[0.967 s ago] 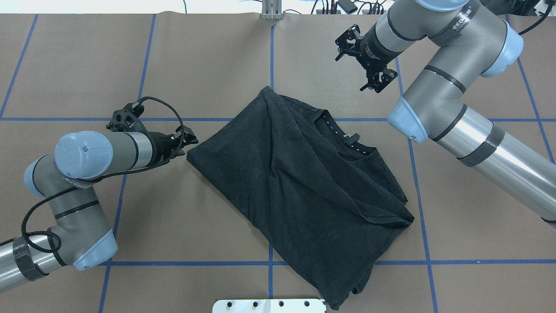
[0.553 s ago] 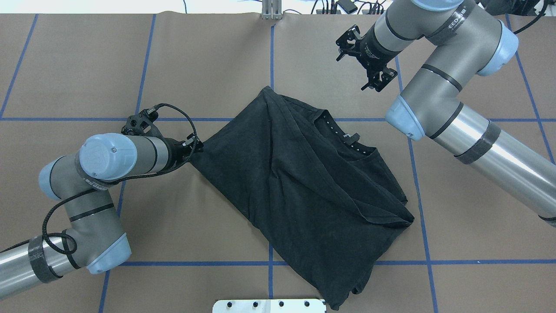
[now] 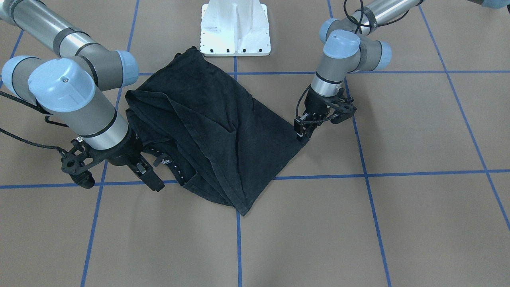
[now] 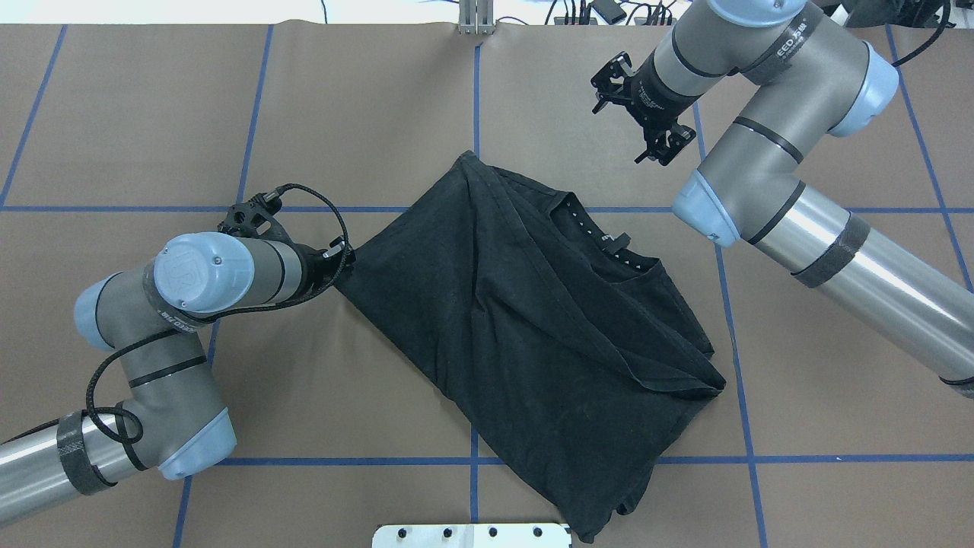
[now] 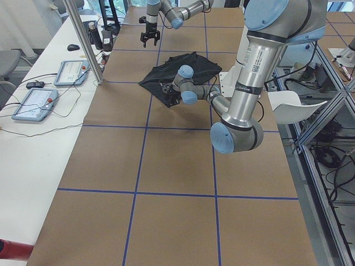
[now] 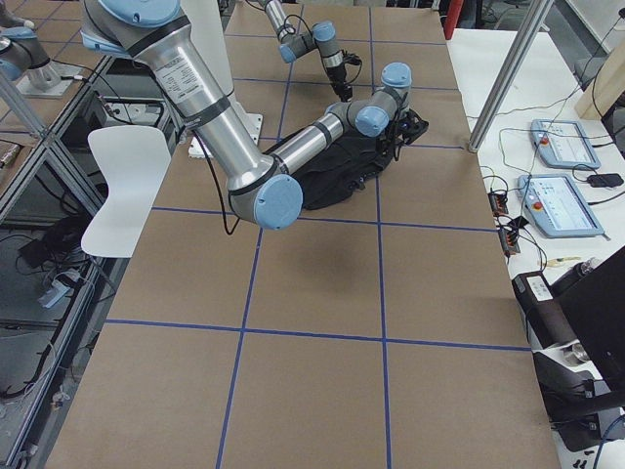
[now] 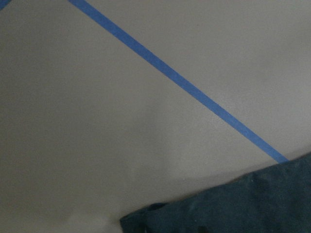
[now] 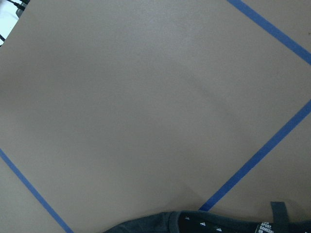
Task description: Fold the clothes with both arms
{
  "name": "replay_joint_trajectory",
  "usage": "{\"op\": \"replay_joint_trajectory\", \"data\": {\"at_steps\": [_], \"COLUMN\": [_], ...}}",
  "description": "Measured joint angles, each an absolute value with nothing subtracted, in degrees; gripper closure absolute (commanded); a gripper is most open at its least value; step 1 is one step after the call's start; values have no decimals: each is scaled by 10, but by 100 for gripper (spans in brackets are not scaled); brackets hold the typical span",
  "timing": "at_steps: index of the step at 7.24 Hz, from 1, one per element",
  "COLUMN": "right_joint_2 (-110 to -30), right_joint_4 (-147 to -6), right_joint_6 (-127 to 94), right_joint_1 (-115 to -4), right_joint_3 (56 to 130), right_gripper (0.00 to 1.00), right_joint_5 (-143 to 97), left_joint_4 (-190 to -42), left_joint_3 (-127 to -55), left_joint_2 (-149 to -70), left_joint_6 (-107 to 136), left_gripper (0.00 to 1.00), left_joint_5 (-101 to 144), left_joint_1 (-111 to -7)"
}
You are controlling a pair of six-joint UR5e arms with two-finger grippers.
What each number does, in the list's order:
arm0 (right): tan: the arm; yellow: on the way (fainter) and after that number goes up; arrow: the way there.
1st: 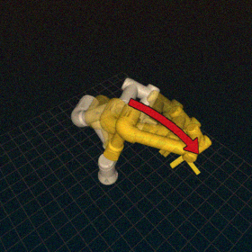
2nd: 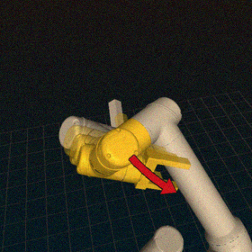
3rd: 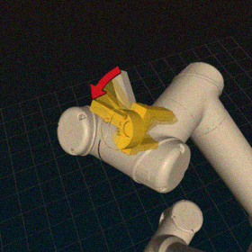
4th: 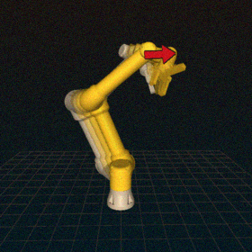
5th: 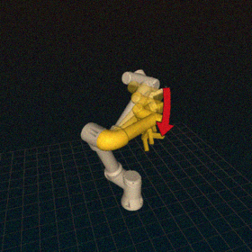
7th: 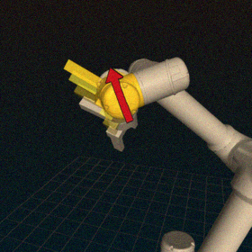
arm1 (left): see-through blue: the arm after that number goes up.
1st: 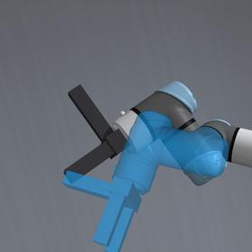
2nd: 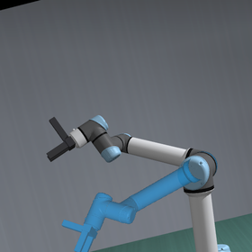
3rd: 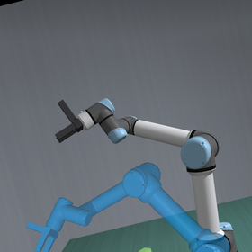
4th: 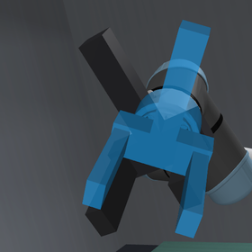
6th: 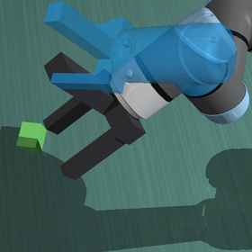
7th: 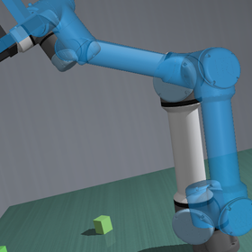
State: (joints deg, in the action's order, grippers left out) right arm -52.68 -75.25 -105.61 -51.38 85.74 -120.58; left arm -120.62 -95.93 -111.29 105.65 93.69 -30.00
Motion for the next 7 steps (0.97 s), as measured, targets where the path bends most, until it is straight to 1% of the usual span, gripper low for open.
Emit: {"op": "replay_joint_trajectory", "data": {"at_steps": [1, 2, 7], "right_joint_2": [-527, -528, -546], "right_joint_4": [-753, -753, -753], "right_joint_6": [-1058, -1058, -1053], "right_joint_1": [-514, -513, -512], "right_joint_3": [856, 855, 850], "right_gripper": [0, 0, 0], "right_joint_5": [-1206, -1206, -1207], "left_joint_4": [-1201, -1198, -1199], "left_joint_3": [-960, -960, -959], "left_joint_2": [-1113, -1113, -1118], "left_joint_6": [1057, 1057, 1003], "left_gripper": [94, 100, 100], "left_joint_5": [937, 937, 938], "left_joint_1": [-300, -299, -312]}}
